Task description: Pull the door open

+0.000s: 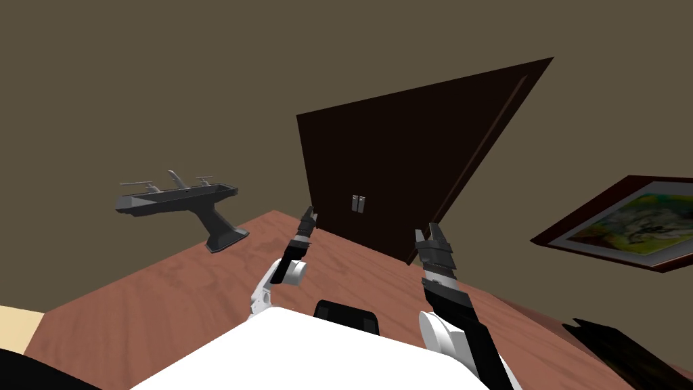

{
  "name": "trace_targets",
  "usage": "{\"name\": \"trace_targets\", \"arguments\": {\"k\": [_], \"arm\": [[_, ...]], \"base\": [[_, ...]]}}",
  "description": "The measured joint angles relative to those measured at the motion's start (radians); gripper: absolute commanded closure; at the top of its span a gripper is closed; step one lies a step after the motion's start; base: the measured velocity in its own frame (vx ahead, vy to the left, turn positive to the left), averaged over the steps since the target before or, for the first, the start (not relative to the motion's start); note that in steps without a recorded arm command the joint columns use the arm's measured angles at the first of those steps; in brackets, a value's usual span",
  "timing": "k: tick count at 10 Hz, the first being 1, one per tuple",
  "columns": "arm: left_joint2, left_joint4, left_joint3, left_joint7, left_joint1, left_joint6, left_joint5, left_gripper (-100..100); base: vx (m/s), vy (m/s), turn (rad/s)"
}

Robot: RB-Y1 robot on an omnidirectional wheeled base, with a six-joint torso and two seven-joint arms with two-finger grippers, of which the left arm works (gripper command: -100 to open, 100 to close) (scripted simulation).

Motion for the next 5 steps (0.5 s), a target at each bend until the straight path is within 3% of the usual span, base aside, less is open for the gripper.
{"name": "trace_targets", "arguments": {"k": [5], "arm": [[0.024, 0.128, -0.002, 0.021, -0.062, 0.012, 0.015, -100]], "base": [[0.109, -0.027, -0.059]]}}
